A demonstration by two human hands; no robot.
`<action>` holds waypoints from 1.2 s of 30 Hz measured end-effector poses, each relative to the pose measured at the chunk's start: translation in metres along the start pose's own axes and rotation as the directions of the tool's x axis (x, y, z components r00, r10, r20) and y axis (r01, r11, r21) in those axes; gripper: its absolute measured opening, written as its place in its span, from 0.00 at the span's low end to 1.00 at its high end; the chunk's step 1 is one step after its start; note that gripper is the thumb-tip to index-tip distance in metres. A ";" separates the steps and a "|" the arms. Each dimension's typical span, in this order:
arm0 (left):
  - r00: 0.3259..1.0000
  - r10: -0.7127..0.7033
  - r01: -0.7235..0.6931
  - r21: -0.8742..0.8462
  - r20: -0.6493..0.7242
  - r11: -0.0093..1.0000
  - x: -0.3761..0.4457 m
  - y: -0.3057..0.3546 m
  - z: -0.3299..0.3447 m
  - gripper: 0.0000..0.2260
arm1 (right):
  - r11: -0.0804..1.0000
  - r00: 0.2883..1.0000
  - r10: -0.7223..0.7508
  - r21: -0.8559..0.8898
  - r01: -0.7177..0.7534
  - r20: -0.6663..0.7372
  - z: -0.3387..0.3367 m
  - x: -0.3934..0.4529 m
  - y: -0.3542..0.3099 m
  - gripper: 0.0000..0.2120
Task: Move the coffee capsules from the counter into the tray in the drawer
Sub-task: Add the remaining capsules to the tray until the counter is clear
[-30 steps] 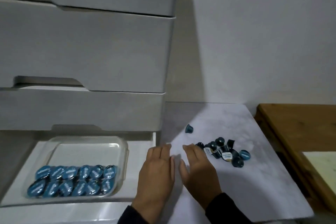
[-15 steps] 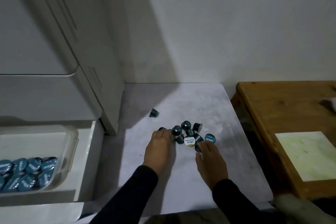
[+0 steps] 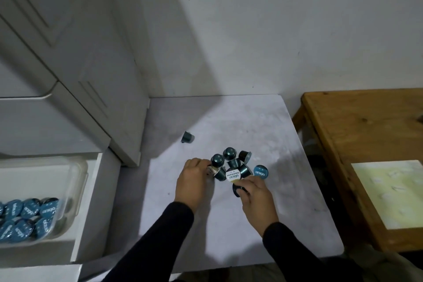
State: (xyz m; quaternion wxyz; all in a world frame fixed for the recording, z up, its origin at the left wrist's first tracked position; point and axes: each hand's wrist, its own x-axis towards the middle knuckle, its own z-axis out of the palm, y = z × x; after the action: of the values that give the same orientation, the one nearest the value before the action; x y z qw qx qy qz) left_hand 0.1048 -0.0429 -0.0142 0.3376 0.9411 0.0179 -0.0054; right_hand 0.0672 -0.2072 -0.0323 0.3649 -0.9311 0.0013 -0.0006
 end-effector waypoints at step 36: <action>0.982 -0.181 0.084 -0.738 -0.052 0.669 -0.026 -0.015 -0.149 0.11 | 0.700 0.988 -0.032 0.709 -0.086 0.152 -0.030 0.031 -0.149 0.09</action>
State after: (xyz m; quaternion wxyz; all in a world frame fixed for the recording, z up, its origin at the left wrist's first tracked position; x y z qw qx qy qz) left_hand 0.0782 0.0629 0.0921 0.6829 0.7217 0.1073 0.0345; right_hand 0.0981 -0.1182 0.0914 0.6959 -0.7141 -0.0134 0.0754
